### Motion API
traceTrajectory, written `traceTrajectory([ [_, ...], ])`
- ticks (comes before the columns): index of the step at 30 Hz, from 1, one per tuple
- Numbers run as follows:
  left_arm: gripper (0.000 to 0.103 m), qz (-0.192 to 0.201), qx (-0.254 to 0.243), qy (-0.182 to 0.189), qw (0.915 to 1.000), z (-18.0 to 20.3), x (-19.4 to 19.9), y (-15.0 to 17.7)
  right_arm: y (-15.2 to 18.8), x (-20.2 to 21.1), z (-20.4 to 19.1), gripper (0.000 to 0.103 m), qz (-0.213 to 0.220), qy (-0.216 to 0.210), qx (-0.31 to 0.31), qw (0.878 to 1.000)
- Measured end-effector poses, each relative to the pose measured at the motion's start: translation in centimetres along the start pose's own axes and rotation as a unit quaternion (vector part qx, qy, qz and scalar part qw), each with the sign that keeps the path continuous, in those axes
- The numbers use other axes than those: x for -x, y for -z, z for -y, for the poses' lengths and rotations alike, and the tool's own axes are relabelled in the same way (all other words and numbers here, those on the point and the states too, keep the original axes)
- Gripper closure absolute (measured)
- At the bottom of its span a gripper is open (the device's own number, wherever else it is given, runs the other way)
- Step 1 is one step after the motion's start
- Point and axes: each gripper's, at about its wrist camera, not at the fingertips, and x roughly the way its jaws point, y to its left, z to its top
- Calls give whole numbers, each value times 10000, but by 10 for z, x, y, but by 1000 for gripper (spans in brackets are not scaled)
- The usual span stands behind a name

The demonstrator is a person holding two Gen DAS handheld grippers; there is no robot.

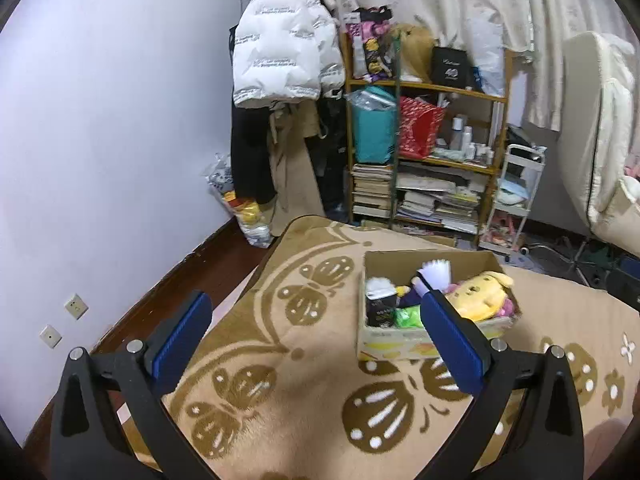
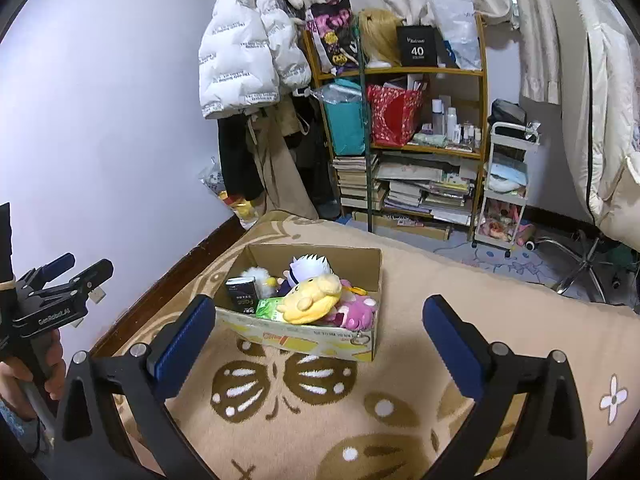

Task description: Organize soft objects

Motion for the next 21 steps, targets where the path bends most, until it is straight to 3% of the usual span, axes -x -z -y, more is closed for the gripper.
traceTrajectory([
  [13, 0, 891, 105, -15, 9960, -6, 64, 42, 41, 54, -13, 0, 762, 70, 219, 9968],
  [21, 0, 1038, 59, -31, 9946, -5, 68, 74, 68, 56, -8, 0, 924, 32, 128, 9956],
])
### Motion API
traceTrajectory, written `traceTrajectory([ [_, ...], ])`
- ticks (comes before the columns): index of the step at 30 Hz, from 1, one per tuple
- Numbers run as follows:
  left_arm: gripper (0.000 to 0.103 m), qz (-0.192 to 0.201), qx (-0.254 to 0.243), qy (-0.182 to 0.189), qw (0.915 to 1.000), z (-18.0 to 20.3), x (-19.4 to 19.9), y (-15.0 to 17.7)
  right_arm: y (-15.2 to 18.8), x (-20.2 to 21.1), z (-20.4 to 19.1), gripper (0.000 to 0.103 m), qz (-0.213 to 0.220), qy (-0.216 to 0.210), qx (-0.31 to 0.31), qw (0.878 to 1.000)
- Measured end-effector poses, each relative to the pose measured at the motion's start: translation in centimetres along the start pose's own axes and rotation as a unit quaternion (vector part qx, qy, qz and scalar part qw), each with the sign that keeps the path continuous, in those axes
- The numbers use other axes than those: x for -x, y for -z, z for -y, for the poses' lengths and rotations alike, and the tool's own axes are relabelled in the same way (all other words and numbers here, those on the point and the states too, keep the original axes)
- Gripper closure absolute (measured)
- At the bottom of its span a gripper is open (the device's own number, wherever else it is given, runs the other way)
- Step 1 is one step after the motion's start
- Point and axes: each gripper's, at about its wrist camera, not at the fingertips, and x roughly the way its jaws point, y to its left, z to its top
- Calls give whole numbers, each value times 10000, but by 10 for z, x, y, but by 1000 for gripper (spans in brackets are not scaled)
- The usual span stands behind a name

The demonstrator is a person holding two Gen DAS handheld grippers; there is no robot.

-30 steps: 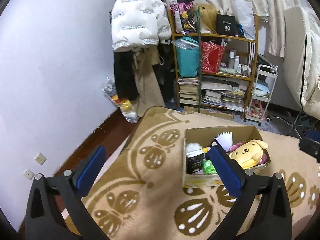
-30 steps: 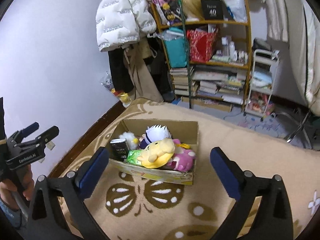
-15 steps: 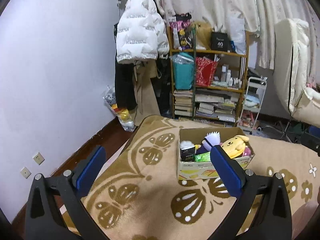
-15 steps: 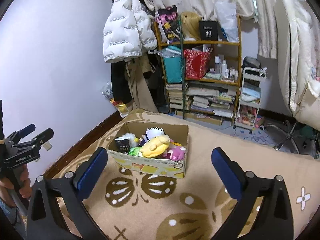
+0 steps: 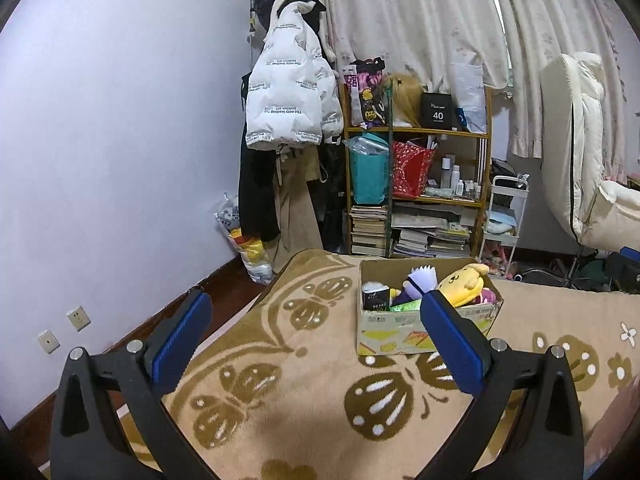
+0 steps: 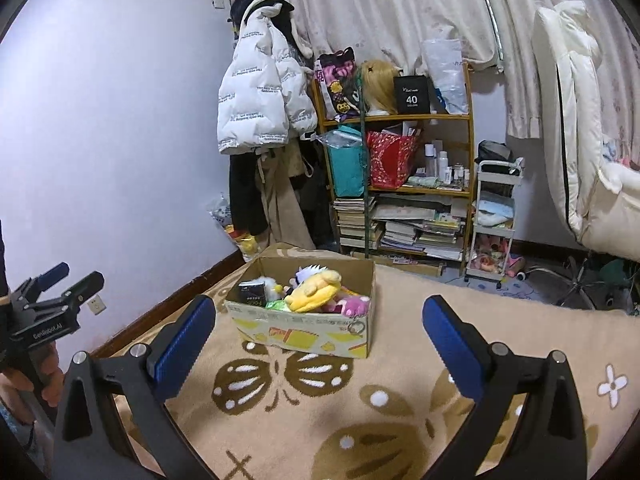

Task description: Organize soft objects

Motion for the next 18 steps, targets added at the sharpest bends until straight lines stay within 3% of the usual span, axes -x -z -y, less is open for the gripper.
traceTrajectory([
  [10, 0, -221, -267, -3, 9994, 7, -5, 42, 15, -7, 8, 0, -65, 322, -29, 9995],
  [18, 0, -326, -205, -63, 9992, 6, -16, 49, 18, -10, 1, 0, -151, 344, 111, 9992],
])
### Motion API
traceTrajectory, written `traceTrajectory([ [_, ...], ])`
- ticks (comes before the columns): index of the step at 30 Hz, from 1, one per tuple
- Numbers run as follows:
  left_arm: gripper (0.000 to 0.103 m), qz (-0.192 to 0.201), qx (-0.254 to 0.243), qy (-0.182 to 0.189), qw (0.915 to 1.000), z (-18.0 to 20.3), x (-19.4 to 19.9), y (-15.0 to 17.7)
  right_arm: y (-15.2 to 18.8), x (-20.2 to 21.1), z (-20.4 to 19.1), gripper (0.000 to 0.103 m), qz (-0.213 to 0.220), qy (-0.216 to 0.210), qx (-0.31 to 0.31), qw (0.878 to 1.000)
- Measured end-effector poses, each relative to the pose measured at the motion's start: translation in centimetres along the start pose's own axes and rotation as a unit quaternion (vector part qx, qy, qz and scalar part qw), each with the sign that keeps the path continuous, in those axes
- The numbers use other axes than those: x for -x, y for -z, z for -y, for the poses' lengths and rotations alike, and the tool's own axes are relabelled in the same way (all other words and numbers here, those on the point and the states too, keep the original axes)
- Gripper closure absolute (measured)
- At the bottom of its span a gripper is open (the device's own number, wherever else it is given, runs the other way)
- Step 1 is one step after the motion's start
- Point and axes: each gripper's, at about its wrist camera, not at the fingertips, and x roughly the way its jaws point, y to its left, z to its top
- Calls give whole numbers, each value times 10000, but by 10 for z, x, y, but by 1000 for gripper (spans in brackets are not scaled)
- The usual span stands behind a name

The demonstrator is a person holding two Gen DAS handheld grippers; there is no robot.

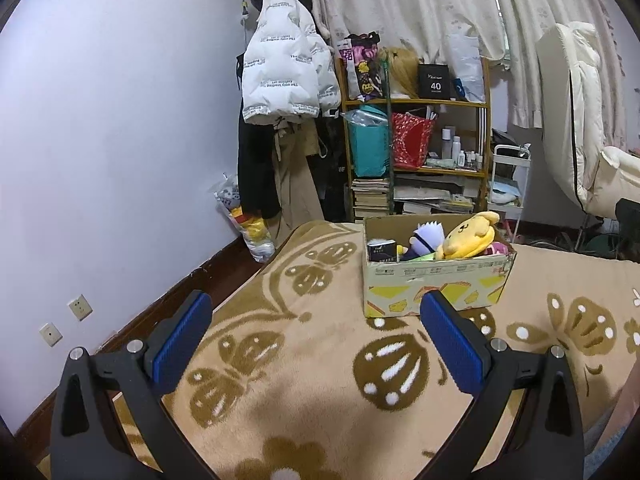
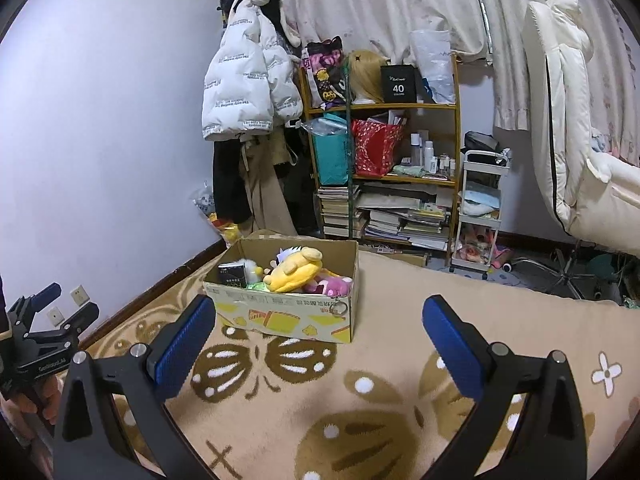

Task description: Organize soft objects

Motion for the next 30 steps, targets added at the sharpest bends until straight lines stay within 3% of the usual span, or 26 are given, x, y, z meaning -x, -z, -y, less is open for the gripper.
traceTrajectory([
  [15, 0, 3, -174, 161, 9997, 5, 2, 5, 4, -6, -2, 0, -122, 50, 31, 9999],
  [30, 0, -67, 34, 164, 9998, 0, -2, 4, 5, -6, 2, 0, -118, 94, -51, 9999],
])
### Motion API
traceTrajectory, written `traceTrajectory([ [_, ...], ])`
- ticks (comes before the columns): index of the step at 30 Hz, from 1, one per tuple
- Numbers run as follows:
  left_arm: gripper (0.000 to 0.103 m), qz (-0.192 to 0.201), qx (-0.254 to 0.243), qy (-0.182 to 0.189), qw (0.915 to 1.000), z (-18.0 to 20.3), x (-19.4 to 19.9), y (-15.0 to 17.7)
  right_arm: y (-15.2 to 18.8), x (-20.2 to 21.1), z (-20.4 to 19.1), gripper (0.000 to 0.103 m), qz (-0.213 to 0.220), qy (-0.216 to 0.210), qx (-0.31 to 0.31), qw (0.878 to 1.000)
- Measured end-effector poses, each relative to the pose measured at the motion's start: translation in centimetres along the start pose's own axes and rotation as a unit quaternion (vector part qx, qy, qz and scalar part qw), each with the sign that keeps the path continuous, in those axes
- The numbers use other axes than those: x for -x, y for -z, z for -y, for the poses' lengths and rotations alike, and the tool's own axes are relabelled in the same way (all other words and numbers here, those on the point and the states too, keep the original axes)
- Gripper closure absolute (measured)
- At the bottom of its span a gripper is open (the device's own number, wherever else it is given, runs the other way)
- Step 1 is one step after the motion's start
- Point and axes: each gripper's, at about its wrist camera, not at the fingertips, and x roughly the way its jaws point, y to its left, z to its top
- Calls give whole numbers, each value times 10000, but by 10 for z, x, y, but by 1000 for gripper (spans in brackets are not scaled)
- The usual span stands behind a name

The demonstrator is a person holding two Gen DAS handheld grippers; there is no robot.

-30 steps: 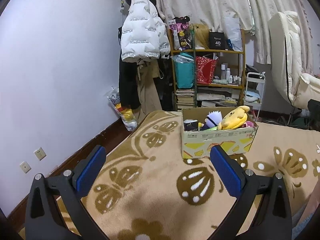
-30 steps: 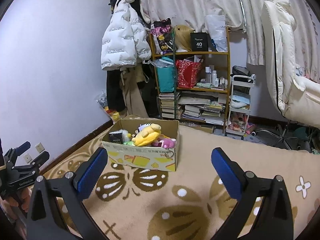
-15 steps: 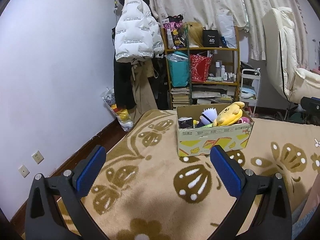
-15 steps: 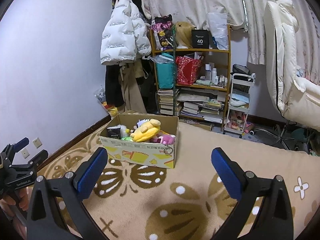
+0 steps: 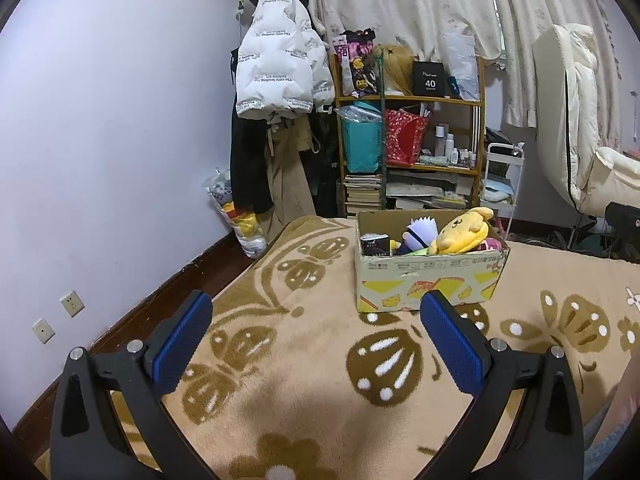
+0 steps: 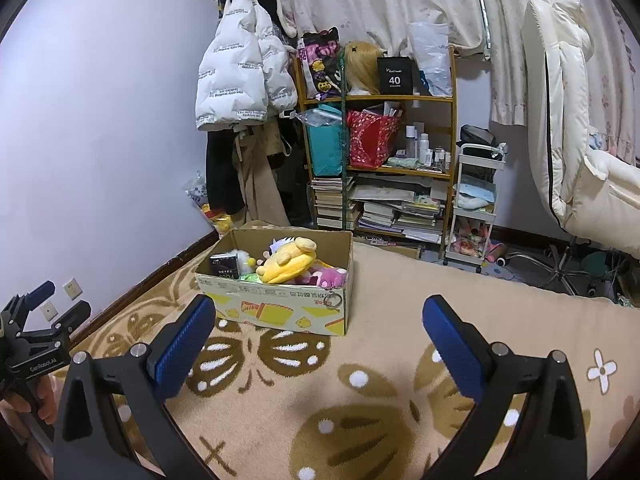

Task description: Organize soft objects

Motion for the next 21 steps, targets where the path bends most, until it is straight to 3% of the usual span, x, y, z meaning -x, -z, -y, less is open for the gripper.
traceTrajectory([
  [21, 0, -98, -139, -5, 9999, 7, -5, 2, 0, 1, 4, 0, 1, 3, 12, 10000],
])
